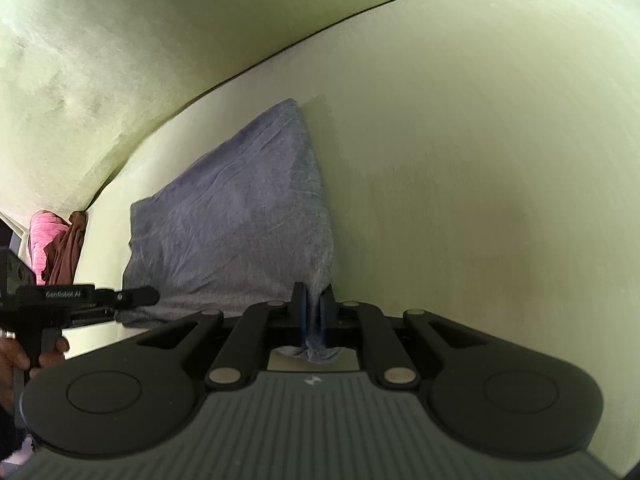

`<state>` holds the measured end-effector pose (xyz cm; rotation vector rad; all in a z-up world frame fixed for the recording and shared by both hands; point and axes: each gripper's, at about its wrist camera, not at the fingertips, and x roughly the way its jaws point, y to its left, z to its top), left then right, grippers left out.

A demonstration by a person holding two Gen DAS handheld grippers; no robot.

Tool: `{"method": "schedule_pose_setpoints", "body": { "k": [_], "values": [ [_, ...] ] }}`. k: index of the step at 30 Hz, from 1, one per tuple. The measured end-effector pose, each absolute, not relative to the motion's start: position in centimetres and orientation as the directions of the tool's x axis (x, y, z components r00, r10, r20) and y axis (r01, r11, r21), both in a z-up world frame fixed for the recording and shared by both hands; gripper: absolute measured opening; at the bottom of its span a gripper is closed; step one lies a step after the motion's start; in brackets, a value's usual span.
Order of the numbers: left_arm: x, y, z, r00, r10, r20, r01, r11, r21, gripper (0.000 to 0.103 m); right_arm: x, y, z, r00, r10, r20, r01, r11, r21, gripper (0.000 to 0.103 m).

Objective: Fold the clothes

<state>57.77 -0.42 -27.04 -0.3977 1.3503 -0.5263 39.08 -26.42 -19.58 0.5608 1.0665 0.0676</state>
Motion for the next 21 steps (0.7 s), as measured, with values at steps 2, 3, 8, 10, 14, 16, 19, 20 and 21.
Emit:
{"method": "schedule_pose_setpoints", "body": {
  "k": [2,3,8,10,14,16,19,20,21],
  "values": [
    [57.7,0.3,-26.5,0.123,-0.568,-0.814,0.146,0.822,-0.551,0.014,38.4,-25.9,-19.6,0.490,0.316,-0.812,0.223,0.855,0.467,0.005],
    [57.7,0.7,-26.3,0.119,-0.565,-0.817,0.155,0.823,-0.547,0.014,38.1,-25.7,-19.7,0.488,0.315,-0.814,0.229,0.853,0.468,0.005],
    [57.6,1.0,-26.3,0.106,-0.563,-0.820,0.192,0.821,-0.538,0.014,37.0,-24.7,-20.1,0.490,0.301,-0.818,0.253,0.849,0.464,0.005],
    [57.5,1.3,-26.3,0.107,-0.568,-0.816,0.205,0.816,-0.540,0.014,36.6,-24.4,-20.2,0.498,0.284,-0.819,0.262,0.851,0.455,0.004],
    [57.5,1.5,-26.3,0.099,-0.570,-0.816,0.219,0.812,-0.541,0.027,36.6,-23.8,-20.4,0.509,0.244,-0.825,0.272,0.864,0.423,0.006],
    [57.4,1.8,-26.1,0.096,-0.564,-0.820,0.222,0.815,-0.535,0.040,37.0,-23.6,-20.7,0.504,0.222,-0.835,0.288,0.868,0.405,0.012],
    [57.0,2.5,-25.4,0.097,-0.536,-0.839,0.241,0.830,-0.503,0.054,37.8,-23.1,-19.8,0.503,0.179,-0.845,0.296,0.884,0.363,0.041],
    [56.8,2.8,-25.1,0.097,-0.519,-0.849,0.255,0.838,-0.483,0.055,37.9,-22.9,-19.4,0.503,0.139,-0.853,0.303,0.896,0.324,0.058],
    [56.6,3.3,-24.8,0.097,-0.491,-0.866,0.268,0.851,-0.452,0.055,38.0,-22.6,-18.8,0.497,0.081,-0.864,0.320,0.908,0.269,0.062]
  ]
}}
